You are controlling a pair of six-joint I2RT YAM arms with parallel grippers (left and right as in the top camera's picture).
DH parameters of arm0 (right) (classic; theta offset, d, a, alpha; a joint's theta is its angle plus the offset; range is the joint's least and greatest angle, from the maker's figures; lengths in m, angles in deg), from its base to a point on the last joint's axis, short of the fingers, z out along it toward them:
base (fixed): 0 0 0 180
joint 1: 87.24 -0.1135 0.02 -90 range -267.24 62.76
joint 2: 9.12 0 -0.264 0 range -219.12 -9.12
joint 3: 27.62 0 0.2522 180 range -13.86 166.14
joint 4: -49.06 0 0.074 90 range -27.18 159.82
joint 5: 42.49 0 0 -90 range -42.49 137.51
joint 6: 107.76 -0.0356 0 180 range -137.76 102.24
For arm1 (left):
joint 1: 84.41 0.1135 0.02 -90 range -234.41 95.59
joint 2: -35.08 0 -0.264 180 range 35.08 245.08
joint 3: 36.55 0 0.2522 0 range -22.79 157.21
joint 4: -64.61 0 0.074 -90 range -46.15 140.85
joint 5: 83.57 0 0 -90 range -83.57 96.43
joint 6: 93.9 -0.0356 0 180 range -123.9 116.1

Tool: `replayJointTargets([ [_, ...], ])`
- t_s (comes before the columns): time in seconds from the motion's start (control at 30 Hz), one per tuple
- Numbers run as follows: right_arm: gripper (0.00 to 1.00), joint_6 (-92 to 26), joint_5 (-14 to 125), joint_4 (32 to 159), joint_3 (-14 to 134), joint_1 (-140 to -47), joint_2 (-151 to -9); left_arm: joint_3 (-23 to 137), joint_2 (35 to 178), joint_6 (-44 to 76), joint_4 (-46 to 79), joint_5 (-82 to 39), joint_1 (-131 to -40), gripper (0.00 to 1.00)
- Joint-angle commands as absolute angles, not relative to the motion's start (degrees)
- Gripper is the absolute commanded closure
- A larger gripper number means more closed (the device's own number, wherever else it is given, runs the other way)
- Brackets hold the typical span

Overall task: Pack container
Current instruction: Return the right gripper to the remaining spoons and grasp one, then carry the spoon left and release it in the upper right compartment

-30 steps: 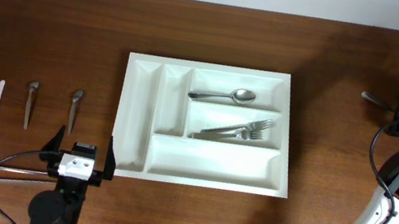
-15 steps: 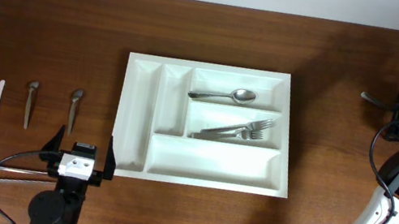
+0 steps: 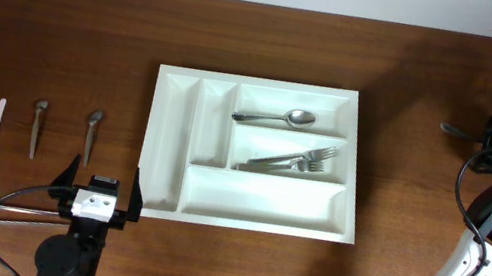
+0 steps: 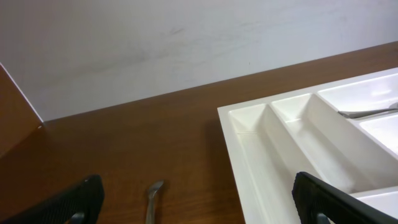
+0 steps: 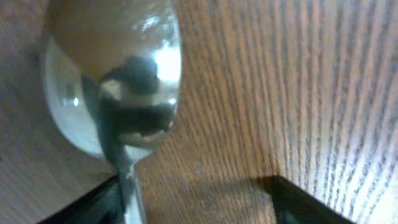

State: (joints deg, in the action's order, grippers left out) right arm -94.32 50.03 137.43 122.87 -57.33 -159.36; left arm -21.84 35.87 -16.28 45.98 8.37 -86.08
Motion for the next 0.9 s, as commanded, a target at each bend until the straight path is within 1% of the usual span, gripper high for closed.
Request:
replayJointTargets([
  [0.0, 0.36, -94.8, 50.5, 136.8, 122.3, -57.1, -162.9, -22.3, 35.4, -15.7, 46.2, 7.7, -85.7, 0.01],
  [0.17, 0.57, -94.8, 50.2, 136.5, 122.3, -57.1, -162.9, -22.3, 35.4, -15.7, 46.2, 7.7, -85.7, 0.01],
  [0.3, 0.68, -94.7, 49.9, 136.6, 122.3, -57.1, -162.9, -22.3, 35.4, -15.7, 46.2, 7.7, -85.7, 0.01],
  [0.37, 0.76, -94.7, 49.9, 136.6, 122.3, -57.1, -162.9, -22.3, 35.4, -15.7, 46.2, 7.7, -85.7, 0.01],
  [0.5, 0.88, -94.7, 49.9, 136.6, 123.0, -57.1, -162.9, -22.3, 35.4, -15.7, 46.2, 7.7, -85.7, 0.01],
  [0.63, 0.94, -94.5, 50.1, 137.9, 126.2, -57.2, -162.6, -22.3, 35.4, -15.7, 46.2, 7.7, -85.7, 0.01],
  [0.87, 0.94, -94.5, 50.1, 143.2, 138.2, -59.1, -162.4, -22.3, 35.4, -15.7, 46.2, 7.7, -85.7, 0.01],
])
